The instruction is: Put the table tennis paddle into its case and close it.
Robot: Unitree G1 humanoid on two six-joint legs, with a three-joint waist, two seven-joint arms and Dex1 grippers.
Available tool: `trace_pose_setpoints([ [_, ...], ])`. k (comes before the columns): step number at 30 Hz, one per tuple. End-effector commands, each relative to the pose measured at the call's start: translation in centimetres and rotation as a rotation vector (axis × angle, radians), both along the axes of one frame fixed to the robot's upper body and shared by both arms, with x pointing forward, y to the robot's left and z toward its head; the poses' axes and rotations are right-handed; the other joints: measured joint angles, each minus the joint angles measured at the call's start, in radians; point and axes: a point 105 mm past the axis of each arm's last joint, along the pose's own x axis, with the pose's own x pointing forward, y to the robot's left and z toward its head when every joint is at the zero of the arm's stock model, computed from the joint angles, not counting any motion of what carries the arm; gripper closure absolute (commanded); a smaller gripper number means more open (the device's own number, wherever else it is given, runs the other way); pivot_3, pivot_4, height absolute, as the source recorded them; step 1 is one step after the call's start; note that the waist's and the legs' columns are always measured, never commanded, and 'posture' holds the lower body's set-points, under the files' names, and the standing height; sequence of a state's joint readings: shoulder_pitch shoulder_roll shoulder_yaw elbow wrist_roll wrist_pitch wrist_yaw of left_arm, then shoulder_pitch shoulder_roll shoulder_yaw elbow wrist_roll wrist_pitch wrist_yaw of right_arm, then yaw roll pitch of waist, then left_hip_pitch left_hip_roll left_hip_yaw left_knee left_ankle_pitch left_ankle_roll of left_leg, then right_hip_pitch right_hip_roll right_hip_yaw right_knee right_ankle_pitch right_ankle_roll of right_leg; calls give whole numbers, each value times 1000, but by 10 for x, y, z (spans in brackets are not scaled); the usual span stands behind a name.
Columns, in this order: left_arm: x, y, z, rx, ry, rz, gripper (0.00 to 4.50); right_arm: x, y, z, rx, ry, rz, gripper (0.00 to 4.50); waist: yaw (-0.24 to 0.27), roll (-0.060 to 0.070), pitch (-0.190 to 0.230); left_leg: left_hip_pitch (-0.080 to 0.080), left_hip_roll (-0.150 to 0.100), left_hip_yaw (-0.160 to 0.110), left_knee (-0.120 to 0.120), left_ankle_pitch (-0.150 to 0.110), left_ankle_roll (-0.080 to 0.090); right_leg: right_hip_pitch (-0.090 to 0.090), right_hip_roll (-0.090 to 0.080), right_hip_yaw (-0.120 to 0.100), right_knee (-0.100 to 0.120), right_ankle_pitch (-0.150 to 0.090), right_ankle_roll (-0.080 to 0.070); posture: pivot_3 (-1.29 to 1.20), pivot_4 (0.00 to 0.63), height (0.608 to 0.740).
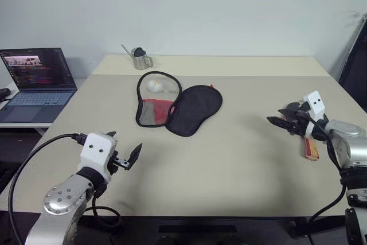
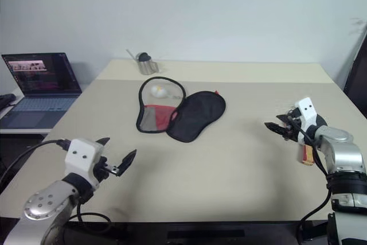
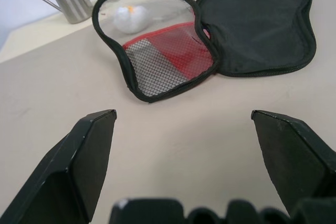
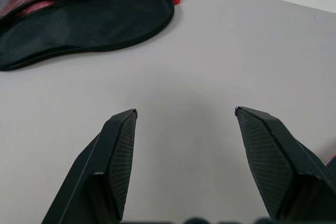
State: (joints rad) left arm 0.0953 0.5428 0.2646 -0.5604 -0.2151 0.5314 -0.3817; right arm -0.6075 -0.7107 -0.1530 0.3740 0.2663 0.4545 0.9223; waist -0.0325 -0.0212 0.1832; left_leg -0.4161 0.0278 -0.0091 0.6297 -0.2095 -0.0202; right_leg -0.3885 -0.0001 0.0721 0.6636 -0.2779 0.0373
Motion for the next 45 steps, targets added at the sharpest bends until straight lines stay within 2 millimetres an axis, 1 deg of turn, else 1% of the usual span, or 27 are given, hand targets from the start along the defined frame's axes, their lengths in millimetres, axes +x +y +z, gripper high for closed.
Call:
trace_pose_setpoints([
  [1,7,-1,6,18,-42,4,0,-2,-4,12,-50,-23,9,1269,0,0,0,0,0,0,0,0,0,0,0,0,0,0,0,0,150,740],
  [4,11,-4,4,26,-52,-20,0,-3,-4,13,-35,-18,5,1269,0,0,0,0,0,0,0,0,0,0,0,0,0,0,0,0,150,740],
  [8,17,-12,12,-16,-90,-75,0,-5,5,30,6,-63,33,1269,-1,0,0,0,0,0,0,0,0,0,0,0,0,0,0,0,150,740],
  [11,19,-9,17,-25,-106,-88,0,-7,16,32,18,-66,71,1269,0,0,0,0,0,-1,-1,0,0,0,0,0,0,0,0,0,150,740],
  [14,18,-7,24,-39,-117,-111,0,-10,34,29,34,-46,144,1269,-1,0,0,0,0,0,0,0,0,0,0,0,0,0,0,0,150,740],
  [18,16,-8,29,-70,-107,-179,0,-15,60,28,50,-22,268,1269,-1,0,0,0,0,-1,0,0,0,0,0,0,0,0,0,0,150,740],
  [21,15,-8,27,-72,-81,-230,0,-22,81,27,56,-21,345,1269,0,0,0,0,0,-1,0,0,0,0,0,-1,0,0,0,0,150,740],
  [22,15,-8,29,-79,-82,-241,0,-23,87,30,70,-20,357,1269,-1,0,0,0,0,-1,0,0,0,0,0,0,0,0,0,0,150,740],
  [24,18,-11,33,-84,-87,-267,0,-25,96,32,80,-17,380,1269,0,0,0,-1,0,-1,0,0,0,0,0,-1,0,0,0,0,150,740],
  [26,24,-12,35,-68,-91,-277,0,-25,100,33,103,-10,385,1269,0,0,0,-1,0,-2,0,0,0,0,0,-1,0,0,0,0,150,740],
  [28,29,-12,40,-52,-98,-295,0,-26,110,31,114,7,398,1269,0,0,0,-1,0,-2,0,0,0,0,0,-1,0,0,0,0,150,740],
  [30,31,-11,43,-58,-87,-333,0,-31,123,28,130,24,433,1269,0,0,0,-1,0,-2,0,0,0,0,0,-1,0,0,0,0,150,740],
  [33,34,-8,40,-64,-16,-402,0,-23,140,25,179,52,388,1269,-3,0,0,-1,0,-2,0,0,0,-1,0,-1,1,0,0,0,150,740],
  [37,39,2,33,-41,40,-427,0,-22,167,18,218,106,390,1269,-7,0,0,-1,1,-2,0,0,0,-1,1,-1,2,0,0,0,150,740],
  [40,38,3,36,-62,63,-469,0,-8,182,6,218,201,292,1269,-8,0,0,-1,1,-4,0,0,0,-1,1,-1,2,0,0,0,150,740],
  [45,39,12,38,-43,67,-458,0,15,207,-9,178,217,181,1269,-9,0,0,-1,1,-5,0,0,0,-2,1,-2,2,0,-1,0,150,740],
])
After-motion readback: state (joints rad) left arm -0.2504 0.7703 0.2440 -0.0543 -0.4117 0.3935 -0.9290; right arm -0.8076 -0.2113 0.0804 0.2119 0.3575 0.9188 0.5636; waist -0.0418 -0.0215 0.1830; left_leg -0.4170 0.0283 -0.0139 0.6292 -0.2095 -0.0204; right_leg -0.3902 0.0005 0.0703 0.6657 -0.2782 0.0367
